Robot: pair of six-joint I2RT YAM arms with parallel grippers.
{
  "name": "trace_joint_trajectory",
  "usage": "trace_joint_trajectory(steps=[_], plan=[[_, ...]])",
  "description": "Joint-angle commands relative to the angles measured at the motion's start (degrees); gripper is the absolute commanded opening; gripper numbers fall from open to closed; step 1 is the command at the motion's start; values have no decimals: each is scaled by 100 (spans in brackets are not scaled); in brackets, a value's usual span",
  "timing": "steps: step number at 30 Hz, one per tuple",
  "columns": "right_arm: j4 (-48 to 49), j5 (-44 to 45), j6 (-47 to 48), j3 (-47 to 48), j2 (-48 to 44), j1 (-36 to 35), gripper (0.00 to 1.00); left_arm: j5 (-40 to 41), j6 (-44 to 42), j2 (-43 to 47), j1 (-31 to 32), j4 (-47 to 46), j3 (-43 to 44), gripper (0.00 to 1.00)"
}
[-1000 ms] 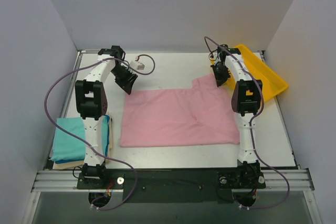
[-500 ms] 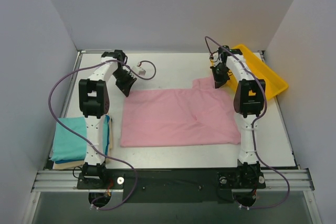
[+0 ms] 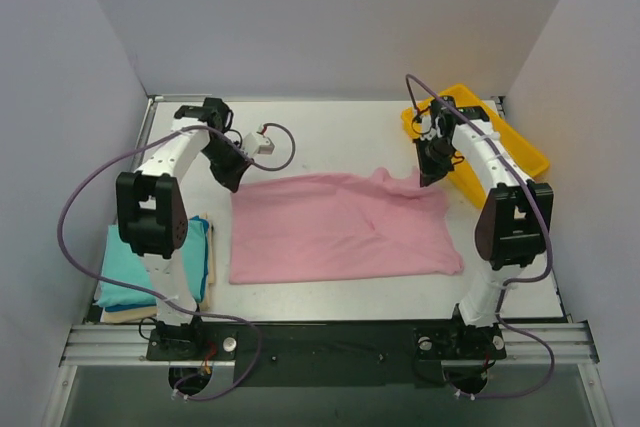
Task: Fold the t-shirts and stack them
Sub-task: Fold the other side of the tshirt into a rectangle
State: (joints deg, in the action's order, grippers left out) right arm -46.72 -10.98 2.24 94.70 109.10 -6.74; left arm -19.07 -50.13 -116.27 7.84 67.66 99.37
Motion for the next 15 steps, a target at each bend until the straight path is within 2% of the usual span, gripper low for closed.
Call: trace_joint_trajectory(steps=[1,4,7,10,15], plan=[[-364,-114,-697,-1214,-818,-11,0,-53,-463,807,130,54,-725,0],[-347,-176,-953,-2145,-1250,-20,0,-141,-603,1070,166,344,-1226,0],[-181,-106,-1234,-2892,-1558,-11,0,-88,-682,1203,192,161,-1910,0],[13,-194,-1410,-3185,-1462,-20,0,-18,-753,1229,280,-68,-2255,0],[102,412,-1586,-3291,-1391,50,0,411,-911,1299,297,-367,-2370,0]])
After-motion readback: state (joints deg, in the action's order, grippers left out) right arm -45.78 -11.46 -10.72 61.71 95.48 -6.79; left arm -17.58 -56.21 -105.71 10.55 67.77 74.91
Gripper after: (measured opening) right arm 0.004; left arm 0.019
